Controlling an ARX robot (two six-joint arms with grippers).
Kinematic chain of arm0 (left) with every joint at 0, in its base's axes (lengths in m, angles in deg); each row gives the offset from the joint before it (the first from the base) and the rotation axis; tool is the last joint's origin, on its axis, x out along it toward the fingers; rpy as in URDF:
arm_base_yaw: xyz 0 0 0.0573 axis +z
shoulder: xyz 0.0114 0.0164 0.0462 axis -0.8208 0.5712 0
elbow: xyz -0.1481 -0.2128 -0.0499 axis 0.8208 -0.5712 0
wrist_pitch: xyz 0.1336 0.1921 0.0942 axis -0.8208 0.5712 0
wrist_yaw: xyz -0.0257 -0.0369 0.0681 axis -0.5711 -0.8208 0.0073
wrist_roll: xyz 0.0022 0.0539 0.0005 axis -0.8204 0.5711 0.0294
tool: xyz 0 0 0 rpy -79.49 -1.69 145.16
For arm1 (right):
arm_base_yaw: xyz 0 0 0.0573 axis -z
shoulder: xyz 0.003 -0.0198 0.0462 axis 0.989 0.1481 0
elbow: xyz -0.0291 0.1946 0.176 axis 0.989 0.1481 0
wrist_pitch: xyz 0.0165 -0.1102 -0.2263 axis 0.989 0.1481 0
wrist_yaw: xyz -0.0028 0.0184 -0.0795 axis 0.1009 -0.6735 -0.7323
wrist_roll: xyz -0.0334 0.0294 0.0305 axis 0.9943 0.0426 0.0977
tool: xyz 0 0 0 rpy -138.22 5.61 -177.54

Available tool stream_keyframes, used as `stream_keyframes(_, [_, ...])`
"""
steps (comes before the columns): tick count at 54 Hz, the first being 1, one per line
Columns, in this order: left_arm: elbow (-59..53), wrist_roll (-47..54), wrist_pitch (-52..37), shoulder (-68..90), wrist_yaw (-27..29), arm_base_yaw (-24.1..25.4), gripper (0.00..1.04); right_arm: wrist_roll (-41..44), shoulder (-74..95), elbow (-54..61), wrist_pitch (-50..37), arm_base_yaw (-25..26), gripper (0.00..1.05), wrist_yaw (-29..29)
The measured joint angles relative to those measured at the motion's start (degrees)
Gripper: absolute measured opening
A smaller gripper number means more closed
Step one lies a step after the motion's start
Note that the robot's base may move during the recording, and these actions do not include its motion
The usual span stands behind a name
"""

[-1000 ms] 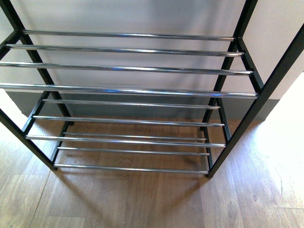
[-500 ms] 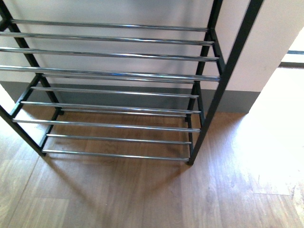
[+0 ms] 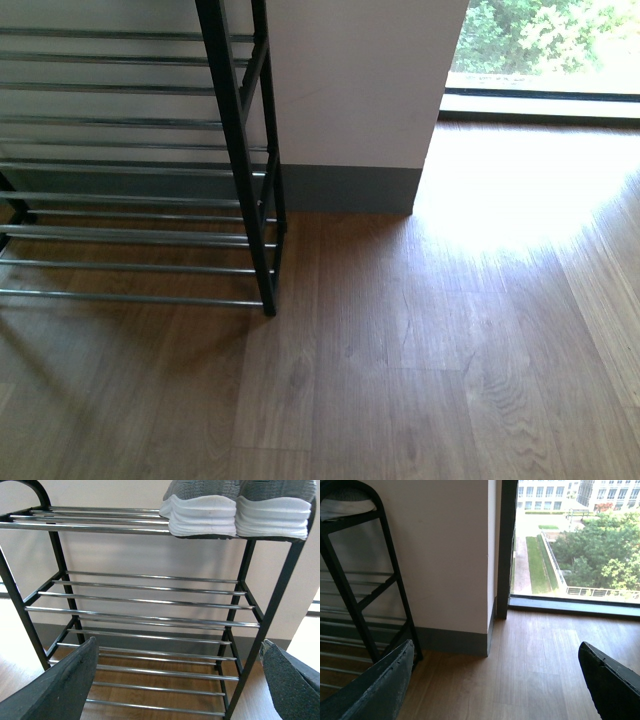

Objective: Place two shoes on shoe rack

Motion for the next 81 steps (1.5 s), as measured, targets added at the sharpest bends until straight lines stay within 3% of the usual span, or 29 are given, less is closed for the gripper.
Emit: stream_keyframes(81, [0.0,0.0,-0.1,0.0,0.0,0.0,0.95,0.0,-0.1,0.0,0.0,-0.1,0.95,-0.1])
